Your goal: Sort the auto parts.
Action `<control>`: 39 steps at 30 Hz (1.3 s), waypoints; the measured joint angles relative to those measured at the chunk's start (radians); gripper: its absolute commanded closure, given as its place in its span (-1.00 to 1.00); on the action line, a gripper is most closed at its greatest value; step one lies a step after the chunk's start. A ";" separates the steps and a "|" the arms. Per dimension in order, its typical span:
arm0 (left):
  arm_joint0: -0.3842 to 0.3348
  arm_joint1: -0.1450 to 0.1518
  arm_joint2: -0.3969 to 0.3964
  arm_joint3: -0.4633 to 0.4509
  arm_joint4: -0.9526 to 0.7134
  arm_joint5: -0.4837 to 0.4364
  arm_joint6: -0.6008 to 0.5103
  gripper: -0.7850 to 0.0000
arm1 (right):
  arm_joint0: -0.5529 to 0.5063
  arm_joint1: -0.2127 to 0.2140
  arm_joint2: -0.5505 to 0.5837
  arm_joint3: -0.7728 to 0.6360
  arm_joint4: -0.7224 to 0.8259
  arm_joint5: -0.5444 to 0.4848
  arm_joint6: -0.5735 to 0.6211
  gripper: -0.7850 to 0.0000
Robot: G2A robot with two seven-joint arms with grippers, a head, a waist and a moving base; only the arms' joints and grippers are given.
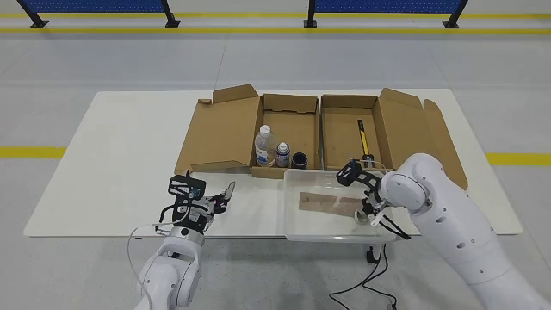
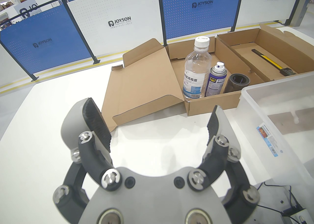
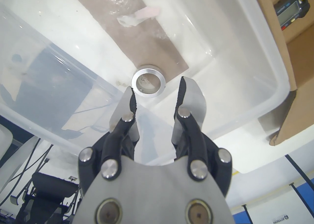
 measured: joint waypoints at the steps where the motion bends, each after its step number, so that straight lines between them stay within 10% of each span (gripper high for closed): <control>1: 0.000 0.000 0.000 0.000 0.000 0.000 0.000 -1.00 | 0.002 -0.001 -0.004 0.006 -0.001 0.000 0.000 0.04; 39: 0.000 0.000 0.000 0.000 0.000 0.000 0.000 -1.00 | 0.090 -0.044 -0.132 0.223 -0.020 0.016 -0.051 0.23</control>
